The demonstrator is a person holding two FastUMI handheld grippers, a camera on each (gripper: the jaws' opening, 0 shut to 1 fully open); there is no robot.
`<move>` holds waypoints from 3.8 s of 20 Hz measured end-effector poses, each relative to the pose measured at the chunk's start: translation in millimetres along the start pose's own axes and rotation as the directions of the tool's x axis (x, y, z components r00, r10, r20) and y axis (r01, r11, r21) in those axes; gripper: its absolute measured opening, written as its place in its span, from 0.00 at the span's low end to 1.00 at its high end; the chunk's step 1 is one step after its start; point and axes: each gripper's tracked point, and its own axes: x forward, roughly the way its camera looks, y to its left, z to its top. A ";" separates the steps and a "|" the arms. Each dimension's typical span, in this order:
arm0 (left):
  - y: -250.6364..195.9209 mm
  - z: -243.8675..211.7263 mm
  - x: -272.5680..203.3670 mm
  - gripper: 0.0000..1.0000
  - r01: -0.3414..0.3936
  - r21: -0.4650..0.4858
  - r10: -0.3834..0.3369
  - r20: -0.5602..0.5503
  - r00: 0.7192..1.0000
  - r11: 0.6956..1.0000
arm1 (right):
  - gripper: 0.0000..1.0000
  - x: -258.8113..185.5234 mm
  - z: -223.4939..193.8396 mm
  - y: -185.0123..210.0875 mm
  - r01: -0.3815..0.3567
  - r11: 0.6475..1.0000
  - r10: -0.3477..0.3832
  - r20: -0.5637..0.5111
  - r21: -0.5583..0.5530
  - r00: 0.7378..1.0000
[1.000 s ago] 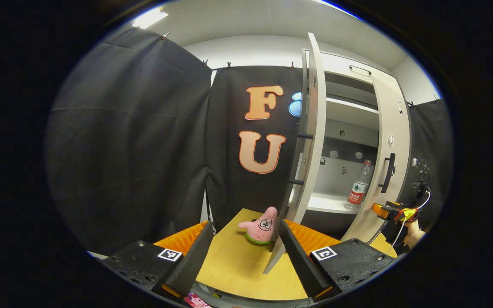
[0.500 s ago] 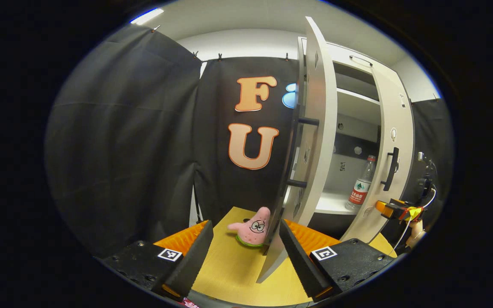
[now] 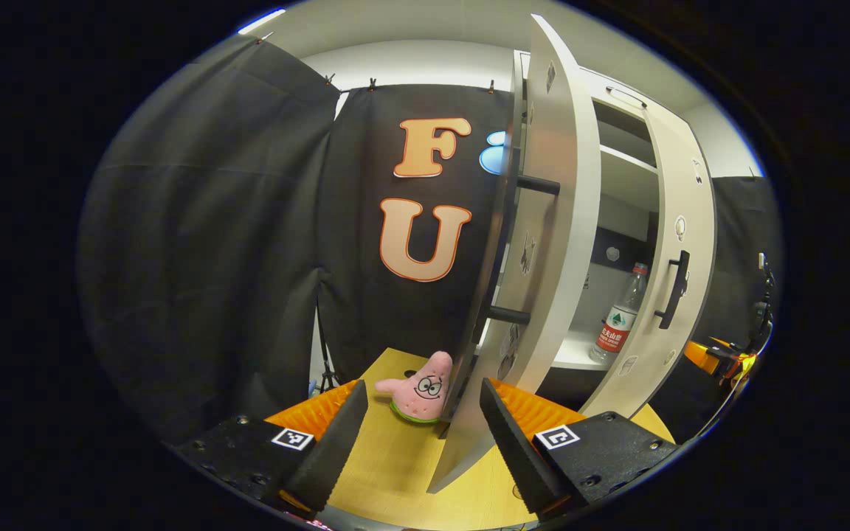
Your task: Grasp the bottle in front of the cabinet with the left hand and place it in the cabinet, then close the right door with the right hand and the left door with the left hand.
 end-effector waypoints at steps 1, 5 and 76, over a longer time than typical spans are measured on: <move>-1.6 2.0 0.5 0.94 0.004 0.016 -0.005 0.003 1.000 1.000 | 0.96 -10.2 0.5 -3.3 -0.001 1.000 0.001 0.000 0.002 1.000; -17.4 -0.5 -2.3 0.94 0.024 0.052 -0.024 0.009 1.000 0.998 | 0.96 -44.0 15.2 -22.4 0.022 1.000 -0.022 0.043 -0.009 0.999; -240.8 -52.3 103.8 0.94 0.170 0.054 -0.167 -0.055 0.984 0.984 | 0.96 -86.7 33.1 -232.4 0.177 0.984 -0.176 0.057 -0.007 0.983</move>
